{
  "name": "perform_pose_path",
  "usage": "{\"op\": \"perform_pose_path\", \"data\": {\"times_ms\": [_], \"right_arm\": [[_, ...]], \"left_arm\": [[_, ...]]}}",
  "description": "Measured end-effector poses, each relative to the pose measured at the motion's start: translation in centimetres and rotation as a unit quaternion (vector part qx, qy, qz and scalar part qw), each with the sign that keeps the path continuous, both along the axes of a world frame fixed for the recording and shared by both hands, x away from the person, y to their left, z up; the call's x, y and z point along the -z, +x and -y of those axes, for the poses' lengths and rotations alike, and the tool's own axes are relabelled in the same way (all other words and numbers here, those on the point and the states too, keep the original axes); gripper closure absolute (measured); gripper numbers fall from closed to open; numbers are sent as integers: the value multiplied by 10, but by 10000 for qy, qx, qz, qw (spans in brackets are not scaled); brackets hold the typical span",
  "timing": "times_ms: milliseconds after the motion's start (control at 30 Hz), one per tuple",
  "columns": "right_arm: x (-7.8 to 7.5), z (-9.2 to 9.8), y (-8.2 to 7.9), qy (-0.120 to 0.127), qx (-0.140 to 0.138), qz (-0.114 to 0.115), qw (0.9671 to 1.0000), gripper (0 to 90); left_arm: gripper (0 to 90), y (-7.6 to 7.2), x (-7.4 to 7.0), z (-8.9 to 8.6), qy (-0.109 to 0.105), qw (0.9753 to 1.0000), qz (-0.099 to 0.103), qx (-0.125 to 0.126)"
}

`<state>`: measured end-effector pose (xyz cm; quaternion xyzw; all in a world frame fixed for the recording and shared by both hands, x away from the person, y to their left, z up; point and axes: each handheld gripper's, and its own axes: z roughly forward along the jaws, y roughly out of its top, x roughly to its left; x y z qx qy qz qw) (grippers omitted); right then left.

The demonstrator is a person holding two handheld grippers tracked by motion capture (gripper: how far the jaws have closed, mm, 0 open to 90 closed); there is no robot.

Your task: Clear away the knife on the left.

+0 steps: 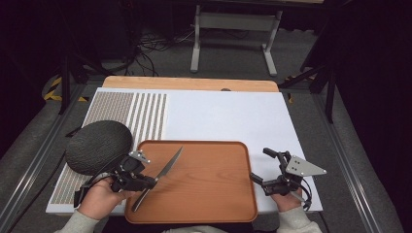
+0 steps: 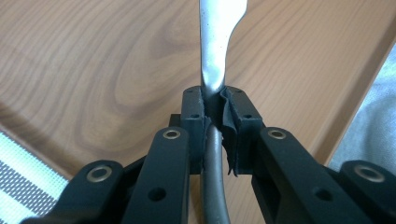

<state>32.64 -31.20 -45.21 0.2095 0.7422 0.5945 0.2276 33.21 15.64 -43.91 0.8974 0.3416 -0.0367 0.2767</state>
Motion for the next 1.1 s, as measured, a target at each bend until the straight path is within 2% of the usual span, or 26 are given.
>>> {"op": "perform_pose_path", "data": {"times_ms": [567, 767, 1100], "right_arm": [[0, 0, 0, -17, -2, 8, 10000, 24], [0, 0, 0, -13, 8, 7, 10000, 24], [0, 0, 0, -24, 5, 11, 10000, 25]], "left_arm": [[794, 2, 13, 9, 215, 9996, -193, 51], [794, 2, 16, 11, 230, 9995, -225, 50], [793, 3, 21, 13, 421, 9987, -292, 69]]}}
